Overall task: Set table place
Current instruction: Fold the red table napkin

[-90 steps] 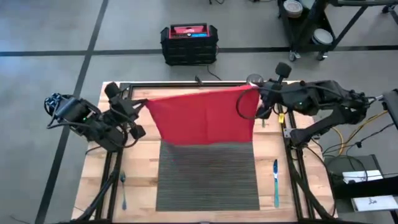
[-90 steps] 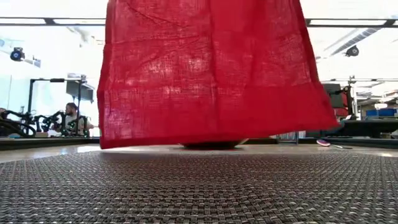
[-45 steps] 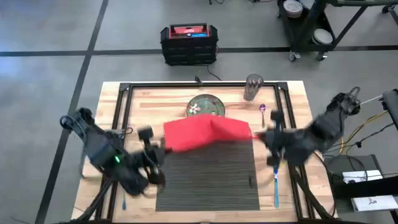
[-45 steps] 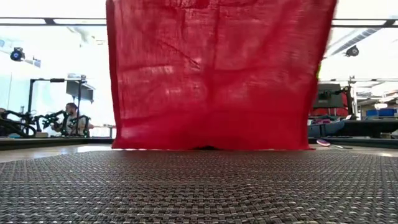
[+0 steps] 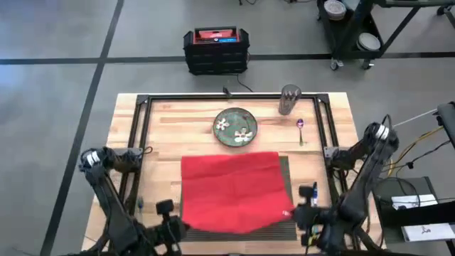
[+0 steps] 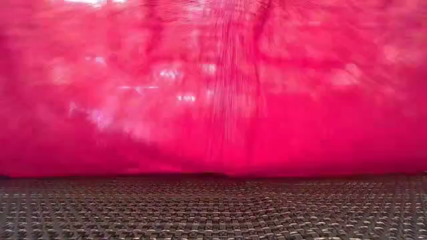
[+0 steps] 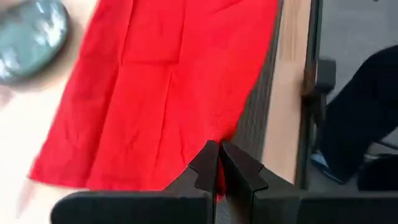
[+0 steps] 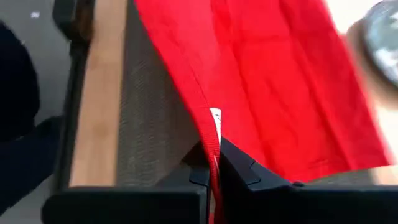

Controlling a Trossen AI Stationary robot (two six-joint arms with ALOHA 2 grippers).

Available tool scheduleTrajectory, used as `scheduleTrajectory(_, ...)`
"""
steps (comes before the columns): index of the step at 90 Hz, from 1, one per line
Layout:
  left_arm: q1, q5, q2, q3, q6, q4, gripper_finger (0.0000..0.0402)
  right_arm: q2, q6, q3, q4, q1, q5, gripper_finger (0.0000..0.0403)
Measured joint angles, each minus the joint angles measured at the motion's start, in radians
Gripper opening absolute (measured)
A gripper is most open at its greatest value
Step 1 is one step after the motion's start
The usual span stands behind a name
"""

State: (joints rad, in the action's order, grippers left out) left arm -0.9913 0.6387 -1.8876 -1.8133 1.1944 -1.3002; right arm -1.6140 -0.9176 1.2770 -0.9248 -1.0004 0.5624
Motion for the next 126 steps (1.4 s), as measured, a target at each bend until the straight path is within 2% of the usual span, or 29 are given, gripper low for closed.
scheduleTrajectory(10,0.003,-0.073,-0.062,0.002,0.053,0.009,0.0000,-0.077,-0.003,-0.003,0.078,-0.001,-0.022,0.0000)
scheduleTrajectory(23,0.009,-0.176,-0.126,0.002,0.130,0.009,0.0012,-0.065,-0.065,-0.002,0.105,-0.001,-0.044,0.0000)
scheduleTrajectory(32,0.027,-0.268,-0.134,0.003,0.190,0.008,0.0044,-0.054,-0.107,0.000,0.102,0.012,-0.117,0.0018)
scheduleTrajectory(45,0.039,-0.317,-0.111,-0.003,0.212,0.046,0.0115,-0.027,-0.113,0.007,0.097,0.042,-0.248,0.0086)
scheduleTrajectory(54,0.043,-0.285,-0.059,-0.006,0.171,0.061,0.0165,0.010,-0.052,0.007,0.072,0.083,-0.320,0.0141)
scheduleTrajectory(65,0.052,-0.101,-0.022,-0.006,0.141,0.015,0.0211,0.072,0.053,0.007,0.041,0.146,-0.288,0.0195)
scheduleTrajectory(72,0.068,-0.051,-0.011,0.001,0.101,0.010,0.0227,0.099,0.119,-0.011,0.041,0.189,-0.266,0.0220)
scheduleTrajectory(82,0.097,-0.086,-0.010,0.052,0.026,0.090,0.0232,0.100,0.181,-0.065,0.098,0.220,-0.296,0.0242)
scheduleTrajectory(96,0.108,-0.149,-0.012,0.215,-0.055,0.359,0.0219,0.049,0.222,-0.171,0.357,0.201,-0.403,0.0251)
scheduleTrajectory(103,0.108,-0.216,-0.012,0.307,-0.056,0.490,0.0211,0.013,0.207,-0.199,0.442,0.188,-0.437,0.0245)
scheduleTrajectory(118,0.110,-0.382,-0.013,0.453,0.006,0.682,0.0200,-0.043,0.191,-0.190,0.429,0.160,-0.457,0.0227)
scheduleTrajectory(126,0.110,-0.460,-0.013,0.481,0.048,0.698,0.0199,-0.056,0.204,-0.183,0.431,0.153,-0.458,0.0220)
